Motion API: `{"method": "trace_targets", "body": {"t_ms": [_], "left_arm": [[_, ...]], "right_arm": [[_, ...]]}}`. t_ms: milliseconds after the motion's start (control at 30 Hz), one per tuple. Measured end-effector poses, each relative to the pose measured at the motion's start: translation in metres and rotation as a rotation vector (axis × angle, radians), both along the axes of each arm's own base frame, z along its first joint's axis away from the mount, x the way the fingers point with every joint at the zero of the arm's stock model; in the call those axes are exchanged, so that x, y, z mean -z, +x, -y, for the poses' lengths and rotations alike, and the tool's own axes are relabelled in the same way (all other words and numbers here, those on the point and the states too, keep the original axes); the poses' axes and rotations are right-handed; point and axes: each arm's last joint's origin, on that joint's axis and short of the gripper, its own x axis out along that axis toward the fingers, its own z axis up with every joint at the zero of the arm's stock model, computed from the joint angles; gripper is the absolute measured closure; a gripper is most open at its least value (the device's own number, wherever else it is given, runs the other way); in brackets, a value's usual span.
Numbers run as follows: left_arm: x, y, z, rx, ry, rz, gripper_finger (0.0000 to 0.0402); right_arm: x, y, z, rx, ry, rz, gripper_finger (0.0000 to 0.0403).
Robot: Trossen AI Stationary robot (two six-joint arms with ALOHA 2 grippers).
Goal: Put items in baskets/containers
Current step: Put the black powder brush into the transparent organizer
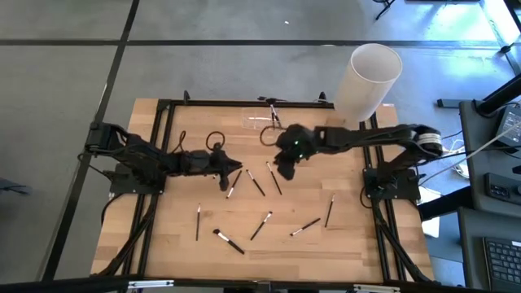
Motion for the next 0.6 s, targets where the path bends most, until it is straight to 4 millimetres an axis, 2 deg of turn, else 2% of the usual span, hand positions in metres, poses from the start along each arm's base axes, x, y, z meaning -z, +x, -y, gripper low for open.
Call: {"method": "trace_targets", "body": {"t_ms": [100,300,467,600], "left_arm": [[0.0,-0.001,0.003,-0.059,0.021,-0.003,0.0352],[0.002,-0.001,0.01,-0.054,0.011,-0.018,0.0352],[0.002,-0.001,0.009,-0.095,-0.012,-0.006,0.0352],[0.004,-0.002,0.01,-0.095,-0.015,-0.029,0.0352]], "right_arm": [[0.013,0.015,-0.012,-0.034,0.005,0.017,0.0299],[0.032,0.034,-0.046,-0.17,0.026,0.051,0.0299],[0.024,0.042,-0.061,-0.204,0.03,0.078,0.0299],[0.02,0.044,-0.068,-0.272,-0.065,0.111,0.0299]]}}
